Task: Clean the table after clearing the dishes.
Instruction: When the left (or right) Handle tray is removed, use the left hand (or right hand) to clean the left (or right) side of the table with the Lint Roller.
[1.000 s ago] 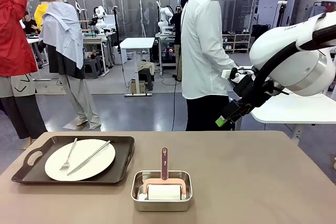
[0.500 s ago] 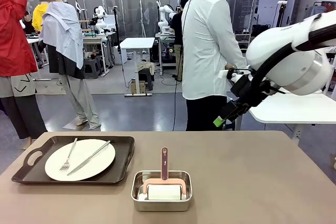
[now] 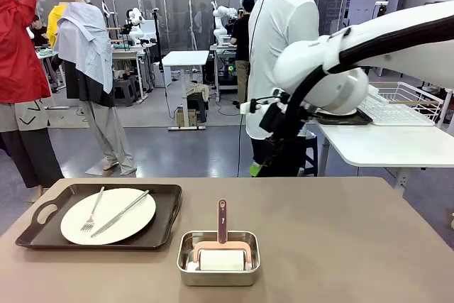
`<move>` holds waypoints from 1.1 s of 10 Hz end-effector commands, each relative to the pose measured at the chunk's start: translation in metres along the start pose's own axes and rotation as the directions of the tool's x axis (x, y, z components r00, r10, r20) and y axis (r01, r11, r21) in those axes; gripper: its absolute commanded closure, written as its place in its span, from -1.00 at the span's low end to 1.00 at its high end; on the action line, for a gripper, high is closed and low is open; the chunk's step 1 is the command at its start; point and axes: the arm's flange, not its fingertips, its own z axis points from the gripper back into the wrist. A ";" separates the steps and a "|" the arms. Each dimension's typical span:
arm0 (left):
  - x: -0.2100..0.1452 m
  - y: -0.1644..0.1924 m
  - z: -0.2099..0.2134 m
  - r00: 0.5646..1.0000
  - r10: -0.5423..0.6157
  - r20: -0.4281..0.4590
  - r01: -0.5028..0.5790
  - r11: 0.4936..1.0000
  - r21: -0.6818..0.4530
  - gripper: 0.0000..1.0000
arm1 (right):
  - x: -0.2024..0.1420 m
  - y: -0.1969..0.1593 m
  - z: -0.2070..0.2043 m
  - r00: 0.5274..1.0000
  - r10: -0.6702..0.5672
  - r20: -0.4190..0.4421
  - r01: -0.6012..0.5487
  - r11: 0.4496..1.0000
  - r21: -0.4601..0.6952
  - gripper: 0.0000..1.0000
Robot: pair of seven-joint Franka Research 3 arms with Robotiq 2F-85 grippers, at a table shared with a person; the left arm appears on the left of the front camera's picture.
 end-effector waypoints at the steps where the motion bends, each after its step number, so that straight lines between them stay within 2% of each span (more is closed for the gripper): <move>1: -0.002 -0.001 0.005 1.000 -0.012 -0.005 0.012 1.000 -0.012 -1.00 | 0.038 -0.010 -0.014 0.987 0.121 -0.103 -0.117 0.992 0.046 -1.00; 5: -0.002 -0.001 0.005 1.000 -0.012 -0.005 0.012 1.000 -0.012 -1.00 | 0.092 -0.005 -0.052 0.947 0.221 -0.235 -0.186 0.969 0.164 -1.00; 9: -0.002 -0.001 0.005 1.000 -0.012 -0.005 0.012 1.000 -0.012 -1.00 | 0.106 0.005 -0.086 0.901 0.253 -0.352 -0.147 0.942 0.303 -1.00; 11: -0.002 -0.001 0.005 1.000 -0.012 -0.005 0.012 1.000 -0.012 -1.00 | 0.106 0.008 -0.099 0.889 0.280 -0.363 -0.154 0.929 0.337 -1.00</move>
